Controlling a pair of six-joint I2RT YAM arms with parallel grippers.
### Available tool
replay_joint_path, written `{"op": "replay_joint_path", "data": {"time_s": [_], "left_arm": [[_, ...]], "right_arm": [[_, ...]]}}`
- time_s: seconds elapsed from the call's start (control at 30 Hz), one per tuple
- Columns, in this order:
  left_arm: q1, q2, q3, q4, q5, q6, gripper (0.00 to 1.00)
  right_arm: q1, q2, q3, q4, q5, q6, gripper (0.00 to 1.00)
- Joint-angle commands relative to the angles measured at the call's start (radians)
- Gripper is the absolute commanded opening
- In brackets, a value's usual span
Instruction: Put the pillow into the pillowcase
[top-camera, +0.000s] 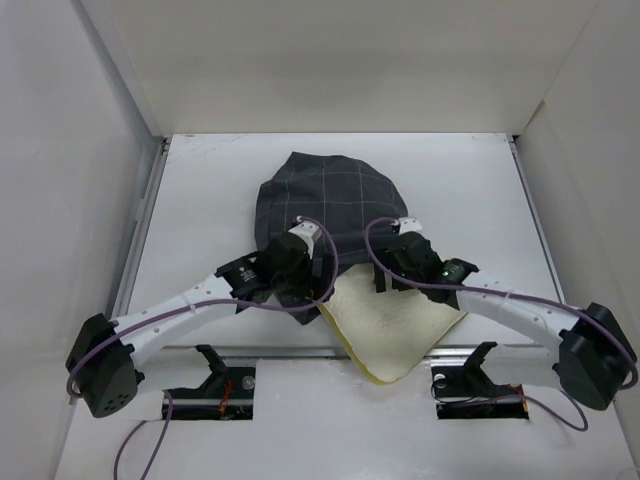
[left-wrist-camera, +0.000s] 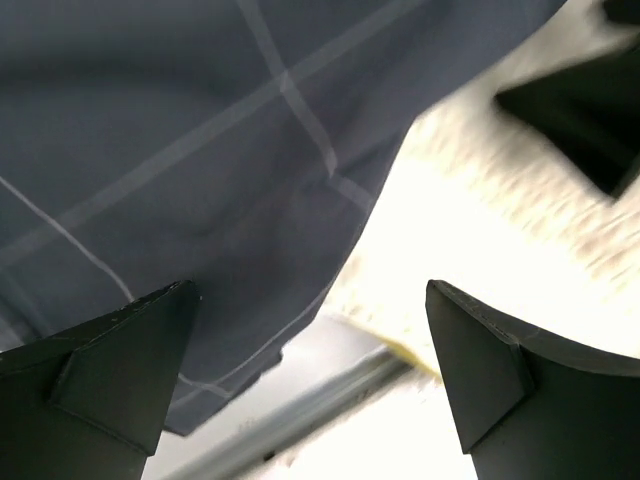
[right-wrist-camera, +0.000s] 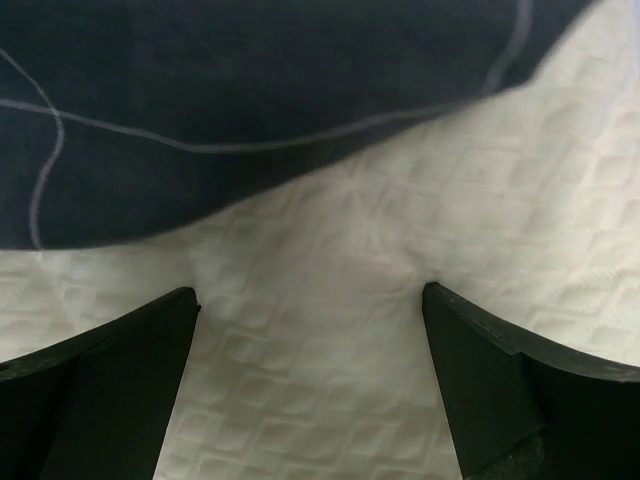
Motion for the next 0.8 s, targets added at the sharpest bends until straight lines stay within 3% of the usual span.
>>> {"op": "replay_joint_path", "data": {"time_s": [0.0,0.07,0.1,0.13,0.17,0.2,0.27,0.3,0.33,0.47,0.63,0.77], "left_arm": [[-0.005,-0.036,-0.072,0.021,0.025,-0.041,1.00],[-0.005,-0.018,-0.082,0.031,0.025,-0.041,0.98],[-0.005,-0.007,-0.082,0.044,0.025,-0.041,0.91],[-0.005,0.005,-0.082,0.044,0.025,-0.041,0.78],[-0.005,0.031,-0.071,0.044,0.025,-0.041,0.48],[-0.005,0.044,-0.054,0.044,0.038,-0.023,0.35],[-0.005,0.055,-0.033,0.032,0.048,-0.013,0.20],[-0.005,0.064,-0.024,0.022,0.048,-0.004,0.00],[-0.005,0.064,-0.004,0.022,0.048,-0.004,0.00],[-0.016,-0.005,0.062,0.034,0.084,0.043,0.00],[-0.016,-0.076,0.110,0.137,0.301,0.083,0.00],[-0.035,-0.076,0.131,0.137,0.372,0.077,0.00]], "right_arm": [[0.051,0.076,0.062,0.053,0.002,-0.079,0.99],[0.051,0.167,0.083,0.053,0.034,-0.070,0.98],[0.051,0.194,0.095,0.053,0.012,-0.081,0.96],[0.051,0.220,0.115,0.071,0.001,-0.081,0.94],[0.051,0.266,0.126,0.071,-0.019,-0.070,0.88],[0.051,0.290,0.141,0.071,-0.031,-0.061,0.66],[0.051,0.336,0.163,0.095,-0.022,-0.034,0.29],[0.051,0.336,0.175,0.108,-0.009,-0.033,0.15],[0.051,0.345,0.175,0.122,0.033,-0.033,0.00],[0.051,0.308,0.270,0.152,0.190,0.012,0.00],[0.051,0.239,0.368,0.279,0.427,0.152,0.00],[0.051,0.227,0.463,0.333,0.542,0.184,0.00]]}}
